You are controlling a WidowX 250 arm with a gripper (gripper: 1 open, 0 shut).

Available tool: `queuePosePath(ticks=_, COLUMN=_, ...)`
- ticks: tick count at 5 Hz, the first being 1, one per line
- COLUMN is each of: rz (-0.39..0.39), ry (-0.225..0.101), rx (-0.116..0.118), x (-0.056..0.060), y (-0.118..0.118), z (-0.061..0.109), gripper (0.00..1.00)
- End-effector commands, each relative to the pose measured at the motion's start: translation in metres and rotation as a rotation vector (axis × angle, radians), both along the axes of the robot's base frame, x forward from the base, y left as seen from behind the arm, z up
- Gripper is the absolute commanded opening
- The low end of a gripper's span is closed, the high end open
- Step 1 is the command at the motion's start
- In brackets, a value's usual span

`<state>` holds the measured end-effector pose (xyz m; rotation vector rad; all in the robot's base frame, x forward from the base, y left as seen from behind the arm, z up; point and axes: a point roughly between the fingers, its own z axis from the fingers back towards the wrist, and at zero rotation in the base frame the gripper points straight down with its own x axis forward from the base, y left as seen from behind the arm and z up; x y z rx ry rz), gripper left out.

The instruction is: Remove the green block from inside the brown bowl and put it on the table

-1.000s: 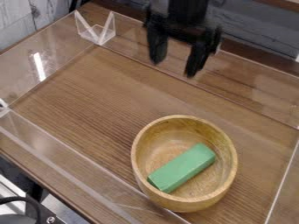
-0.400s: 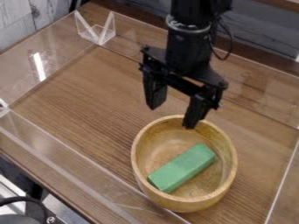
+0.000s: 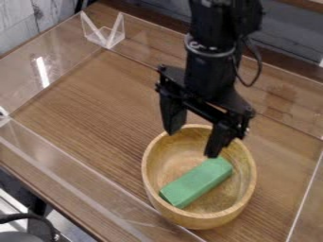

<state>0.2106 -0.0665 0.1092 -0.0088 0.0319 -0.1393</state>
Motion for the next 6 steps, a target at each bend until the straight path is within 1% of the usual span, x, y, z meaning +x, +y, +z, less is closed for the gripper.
queuePosePath(ticks=1, rz=-0.011, ry=-0.063, rx=-0.023, x=0.0, y=-0.007, z=0.003, gripper=1.0)
queuePosePath(ticks=2, rz=-0.042, ry=-0.079, rx=-0.037, x=0.001, y=-0.011, z=-0.007, gripper=1.0)
queuePosePath(ticks=3, rz=-0.068, ry=-0.08, rx=-0.046, x=0.0, y=-0.013, z=-0.013, gripper=1.0)
queuePosePath(ticks=6, rz=-0.109, ry=-0.09, rx=-0.067, x=-0.001, y=-0.015, z=-0.022, gripper=1.0)
